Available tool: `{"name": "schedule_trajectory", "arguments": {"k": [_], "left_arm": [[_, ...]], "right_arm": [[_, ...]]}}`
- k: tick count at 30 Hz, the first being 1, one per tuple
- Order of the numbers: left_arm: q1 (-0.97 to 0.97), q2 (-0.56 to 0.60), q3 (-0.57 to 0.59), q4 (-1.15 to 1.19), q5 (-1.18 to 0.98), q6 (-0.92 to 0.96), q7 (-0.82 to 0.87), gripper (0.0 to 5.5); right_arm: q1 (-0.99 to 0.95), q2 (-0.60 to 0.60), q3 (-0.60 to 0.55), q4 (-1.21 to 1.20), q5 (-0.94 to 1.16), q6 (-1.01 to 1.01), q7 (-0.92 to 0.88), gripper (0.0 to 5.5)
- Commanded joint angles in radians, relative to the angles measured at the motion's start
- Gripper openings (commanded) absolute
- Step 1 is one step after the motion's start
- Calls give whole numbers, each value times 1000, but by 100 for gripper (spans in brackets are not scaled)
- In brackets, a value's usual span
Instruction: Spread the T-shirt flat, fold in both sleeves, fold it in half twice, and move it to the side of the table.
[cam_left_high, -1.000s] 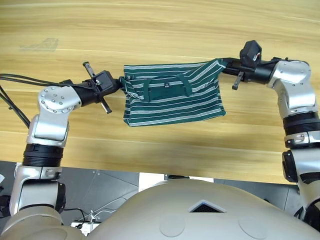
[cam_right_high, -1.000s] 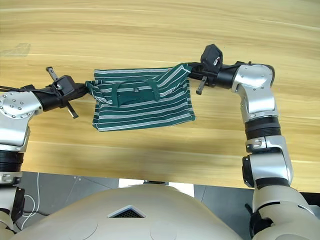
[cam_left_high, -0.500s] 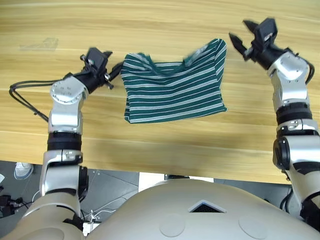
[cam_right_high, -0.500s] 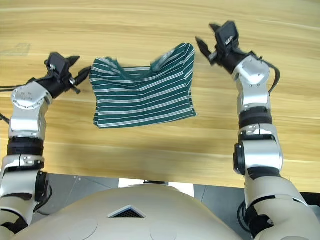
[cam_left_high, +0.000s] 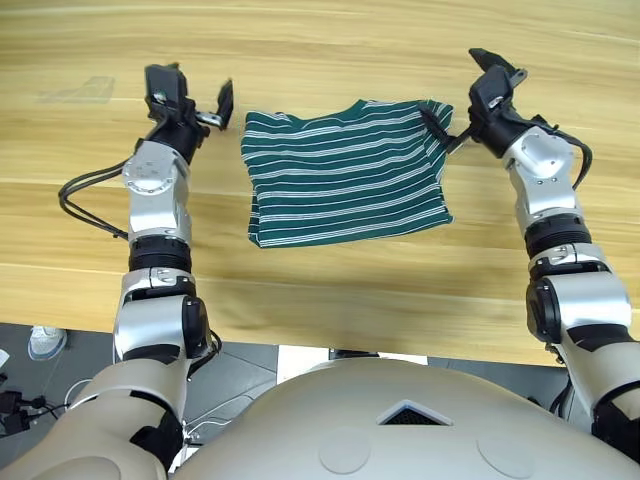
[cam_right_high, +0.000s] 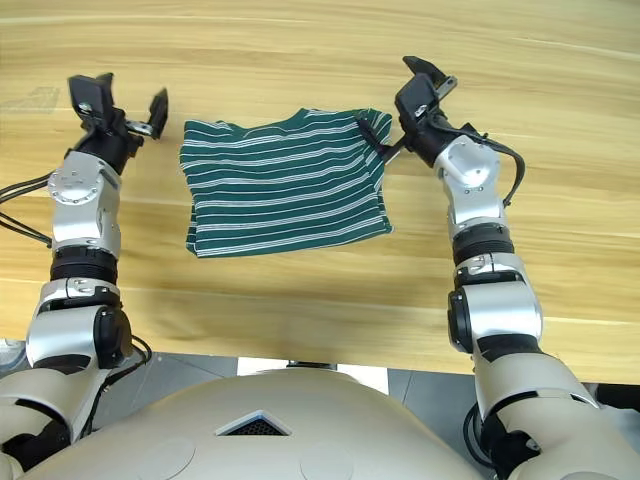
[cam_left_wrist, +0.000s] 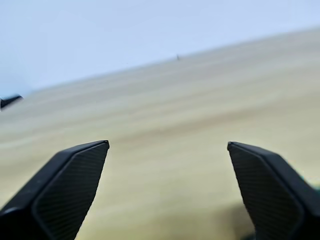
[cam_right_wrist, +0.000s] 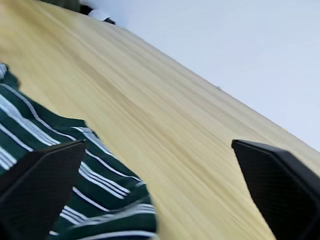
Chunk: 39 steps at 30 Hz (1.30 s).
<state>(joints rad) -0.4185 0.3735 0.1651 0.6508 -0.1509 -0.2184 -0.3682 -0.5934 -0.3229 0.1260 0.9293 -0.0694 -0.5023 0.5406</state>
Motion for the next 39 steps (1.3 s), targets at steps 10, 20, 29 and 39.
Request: {"name": "schedule_trajectory", "arguments": {"k": [10,20,29,39], "left_arm": [[153,-53,37,-604,-89,187,94,438],[253,-84,24,-732,-78,258,122,438],[250,-113,-4,-760,-79,280,126,438],[282,-128,6,-789,-95,297,118,438]], "right_arm": [[-313,-95,519,416,-679,216,-253,537],[-194,-382,497,315,-576,-51,144,537],[295,-583,597,-995,223,206,686,537],[411,-600,491,-1220,291,393,719,537]]}}
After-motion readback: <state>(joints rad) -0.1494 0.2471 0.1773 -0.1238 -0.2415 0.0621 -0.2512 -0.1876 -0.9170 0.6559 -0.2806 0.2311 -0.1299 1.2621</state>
